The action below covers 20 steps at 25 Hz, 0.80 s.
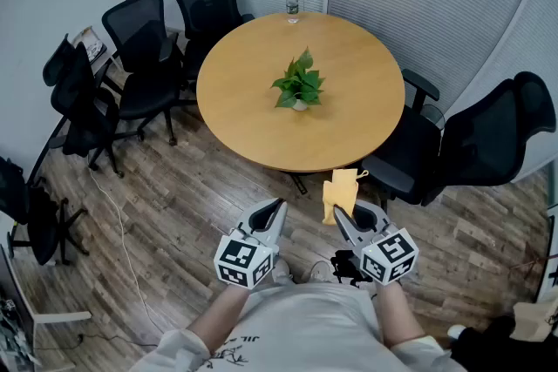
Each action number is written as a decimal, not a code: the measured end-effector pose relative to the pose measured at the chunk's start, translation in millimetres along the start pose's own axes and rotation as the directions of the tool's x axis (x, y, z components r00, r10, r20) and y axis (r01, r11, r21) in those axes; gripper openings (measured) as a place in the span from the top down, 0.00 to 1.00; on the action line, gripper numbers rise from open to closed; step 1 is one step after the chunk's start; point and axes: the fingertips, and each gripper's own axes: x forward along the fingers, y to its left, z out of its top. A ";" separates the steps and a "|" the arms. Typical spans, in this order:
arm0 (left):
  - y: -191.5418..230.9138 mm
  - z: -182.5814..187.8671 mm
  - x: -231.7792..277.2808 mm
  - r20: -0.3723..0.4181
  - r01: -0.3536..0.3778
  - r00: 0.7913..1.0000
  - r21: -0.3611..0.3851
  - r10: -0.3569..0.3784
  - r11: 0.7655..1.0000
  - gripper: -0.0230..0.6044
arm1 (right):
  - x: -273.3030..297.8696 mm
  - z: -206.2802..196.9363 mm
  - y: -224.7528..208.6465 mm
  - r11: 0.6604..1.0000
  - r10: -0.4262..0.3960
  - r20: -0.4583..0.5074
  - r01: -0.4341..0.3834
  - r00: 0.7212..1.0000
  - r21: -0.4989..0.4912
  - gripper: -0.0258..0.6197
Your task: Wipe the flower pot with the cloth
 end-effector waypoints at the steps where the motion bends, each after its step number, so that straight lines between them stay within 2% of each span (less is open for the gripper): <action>1: -0.8 0.9 0.1 0.000 0.002 1.000 0.002 -0.002 1.000 0.93 | -0.2 0.2 0.4 1.000 -0.002 -0.001 0.002 1.000 -0.001 0.85; 11: 0.2 1.6 -5.8 -0.006 0.017 1.000 0.012 -0.017 1.000 0.93 | 2.2 -3.1 9.0 1.000 0.007 -0.009 -0.006 1.000 0.002 0.85; 20: 16.9 1.3 -17.8 -0.003 0.035 0.999 0.012 -0.035 0.999 0.93 | 14.8 -0.6 18.0 0.999 -0.026 -0.006 0.027 1.000 0.042 0.85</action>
